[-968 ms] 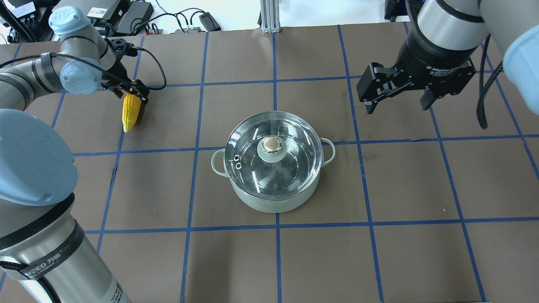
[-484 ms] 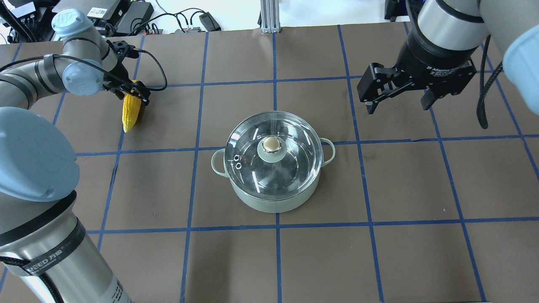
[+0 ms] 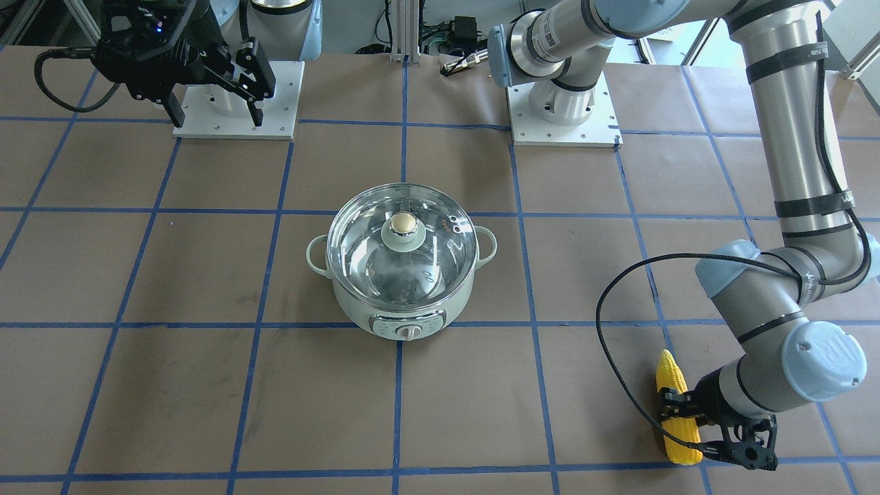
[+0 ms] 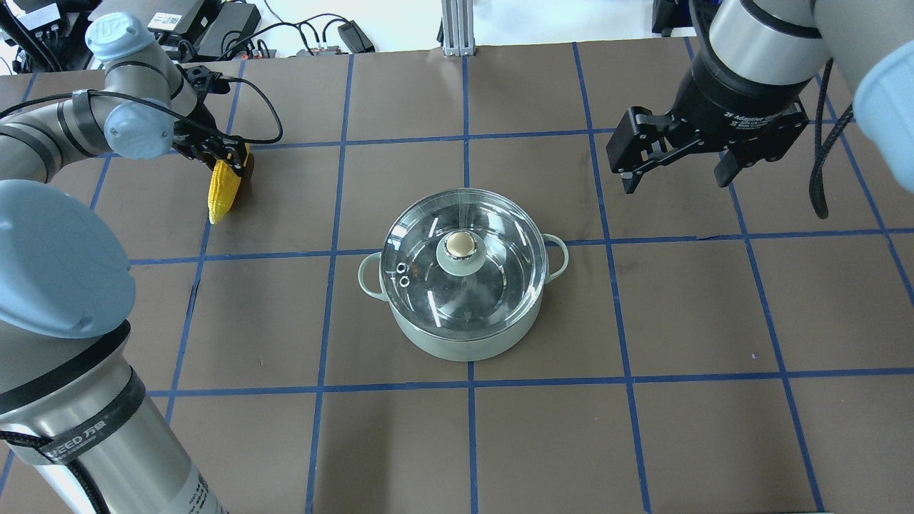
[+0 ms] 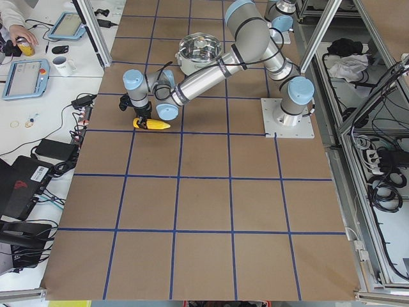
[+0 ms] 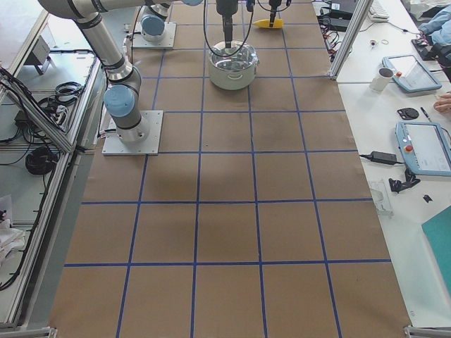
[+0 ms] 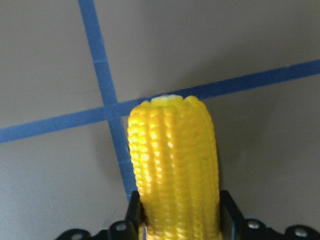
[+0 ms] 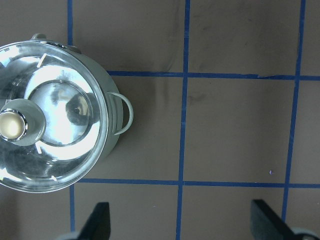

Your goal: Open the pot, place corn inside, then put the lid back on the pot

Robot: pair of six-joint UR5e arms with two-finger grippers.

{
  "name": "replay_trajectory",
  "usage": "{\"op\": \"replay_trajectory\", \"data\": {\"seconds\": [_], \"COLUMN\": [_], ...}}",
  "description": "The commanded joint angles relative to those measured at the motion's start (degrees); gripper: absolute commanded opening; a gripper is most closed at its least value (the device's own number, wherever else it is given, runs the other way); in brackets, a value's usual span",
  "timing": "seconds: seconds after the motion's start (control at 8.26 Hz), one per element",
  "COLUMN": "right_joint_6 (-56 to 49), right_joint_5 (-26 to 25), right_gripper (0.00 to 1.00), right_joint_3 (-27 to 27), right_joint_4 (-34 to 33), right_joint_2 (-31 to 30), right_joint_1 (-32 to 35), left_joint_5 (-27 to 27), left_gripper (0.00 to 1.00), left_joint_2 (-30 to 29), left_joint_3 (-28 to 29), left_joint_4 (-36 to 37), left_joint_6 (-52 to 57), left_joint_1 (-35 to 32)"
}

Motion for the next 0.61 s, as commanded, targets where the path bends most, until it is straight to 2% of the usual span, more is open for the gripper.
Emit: {"op": "replay_trajectory", "data": {"seconds": [0.0, 0.24, 0.48], "right_joint_6": [0.1, 1.0, 0.3], "right_joint_5": [0.2, 0.4, 0.4], "right_gripper": [1.0, 1.0, 1.0], "right_joint_3": [0.0, 0.0, 0.0], "right_joint_4": [0.4, 0.8, 0.8], "right_joint_2": [0.0, 0.0, 0.0], "right_joint_1": [0.0, 0.0, -0.3], "left_joint_5": [0.7, 1.0, 0.8], "left_gripper": [0.0, 0.0, 0.0], "left_joint_2": [0.9, 3.4, 11.0], "left_joint_3": [0.1, 0.1, -0.1], "left_joint_4": [-0.1, -1.7, -10.1], "left_joint_6": [-0.2, -2.0, -9.1], "left_joint_1": [0.0, 0.0, -0.4]}}
